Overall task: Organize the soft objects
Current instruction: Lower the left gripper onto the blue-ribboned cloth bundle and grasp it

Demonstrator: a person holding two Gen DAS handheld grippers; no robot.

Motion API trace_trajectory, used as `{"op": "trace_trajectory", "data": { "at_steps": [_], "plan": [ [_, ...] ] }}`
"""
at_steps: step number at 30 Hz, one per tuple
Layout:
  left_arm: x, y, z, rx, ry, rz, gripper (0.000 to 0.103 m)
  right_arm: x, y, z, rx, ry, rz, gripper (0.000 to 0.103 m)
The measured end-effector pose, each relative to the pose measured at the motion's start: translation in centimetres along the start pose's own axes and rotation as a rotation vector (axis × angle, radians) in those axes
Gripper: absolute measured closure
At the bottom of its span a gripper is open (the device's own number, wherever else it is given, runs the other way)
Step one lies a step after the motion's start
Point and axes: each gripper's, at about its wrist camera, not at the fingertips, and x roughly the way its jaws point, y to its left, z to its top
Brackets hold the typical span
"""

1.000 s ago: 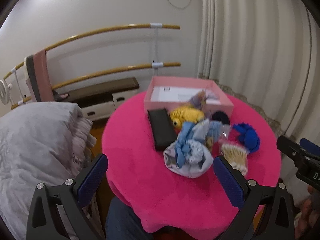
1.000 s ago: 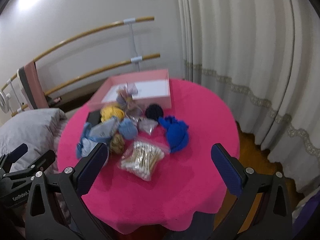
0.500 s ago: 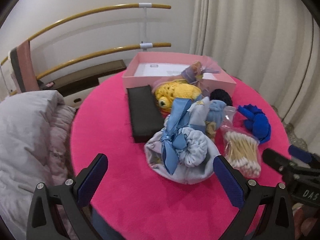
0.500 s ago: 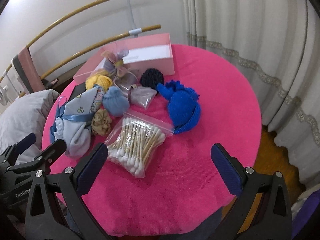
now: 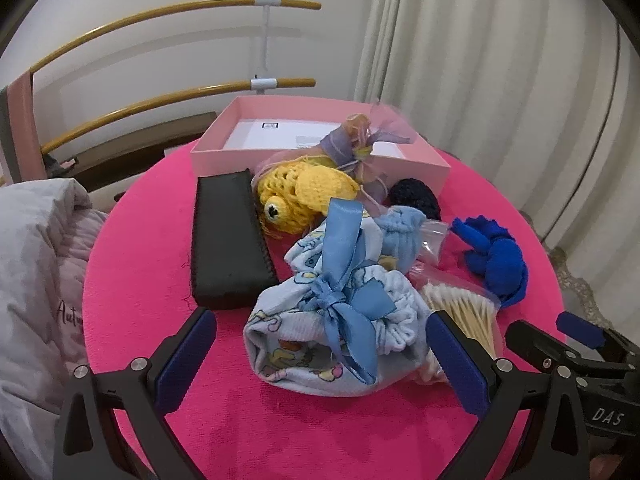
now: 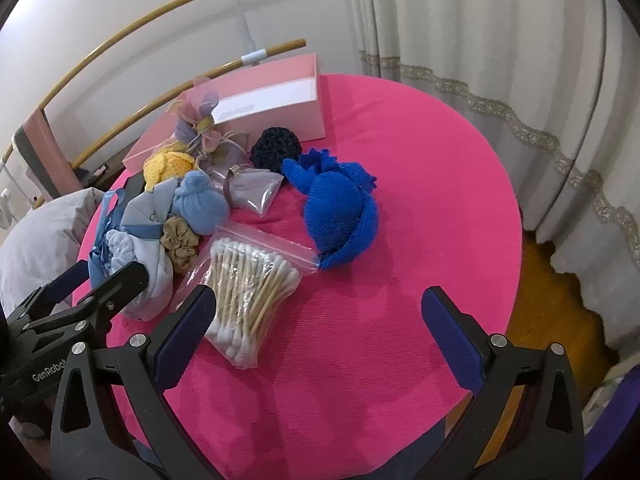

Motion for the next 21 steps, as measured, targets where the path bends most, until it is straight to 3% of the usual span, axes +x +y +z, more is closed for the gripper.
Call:
{"op": "trace_trajectory", "data": {
  "at_steps": [6,8,12,14,15,16,21],
  "plan": [
    [-0.9,0.3,-0.1,-0.031,-0.017,-0.022,0.000,-0.2,-0.4,0.0,0.009,-0.002,0.002,0.000],
    [0.1,0.1,-0.2,-0.030,0.006,0.002,0.000,0.0,-0.5,0.0,0.011,0.002,0.002,0.000],
    [1.3,0.2,-0.3,-0.054,0.014,-0.042,0.000,0.4,-0.2,-0.3,0.007,0.015,0.004,0.000],
    [1.5,0.5,-0.3,-0.061,0.009,-0.073,0.006,0.5,0.0,-0.4,0.005,0.018,0.006,0.000],
    [1.6,0.9,-0.3,-0.070,0.013,-0.107,0.017,0.5,0.1,-0.4,0.003,0.017,0.007,0.000],
    [1.7,1.4,-0.3,-0.086,0.023,-0.142,0.021,0.5,0.2,-0.4,0.000,0.016,0.008,0.000],
    [1.0,2.5,-0.7,-0.095,0.025,-0.176,0.032,0.7,1.0,-0.7,-0.014,0.021,0.020,0.000]
  ]
}}
